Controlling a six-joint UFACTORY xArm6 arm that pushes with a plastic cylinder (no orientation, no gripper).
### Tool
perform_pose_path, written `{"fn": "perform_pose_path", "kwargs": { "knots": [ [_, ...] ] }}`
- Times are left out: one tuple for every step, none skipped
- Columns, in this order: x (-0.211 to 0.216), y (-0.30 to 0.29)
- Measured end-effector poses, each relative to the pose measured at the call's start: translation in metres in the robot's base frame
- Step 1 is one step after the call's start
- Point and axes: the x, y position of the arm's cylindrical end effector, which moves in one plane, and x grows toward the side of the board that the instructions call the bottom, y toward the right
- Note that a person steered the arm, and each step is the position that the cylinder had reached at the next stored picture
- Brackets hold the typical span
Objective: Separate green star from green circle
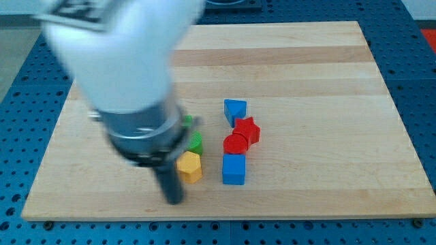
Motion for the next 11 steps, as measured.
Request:
{"fn": "perform_pose_path", "kwargs": {
  "knots": [
    [0.002, 0.022],
    [-0.003, 0.022],
    [-0.045, 0.022],
    [-0.1, 0.016],
    [-0.143, 0.008],
    [-0.145, 0.003],
    [-0.147, 0.004],
    [-0.149, 0.005],
    [-0.138, 0.002],
    [-0.13, -0.023],
    [-0.139, -0.045]
  ]
}}
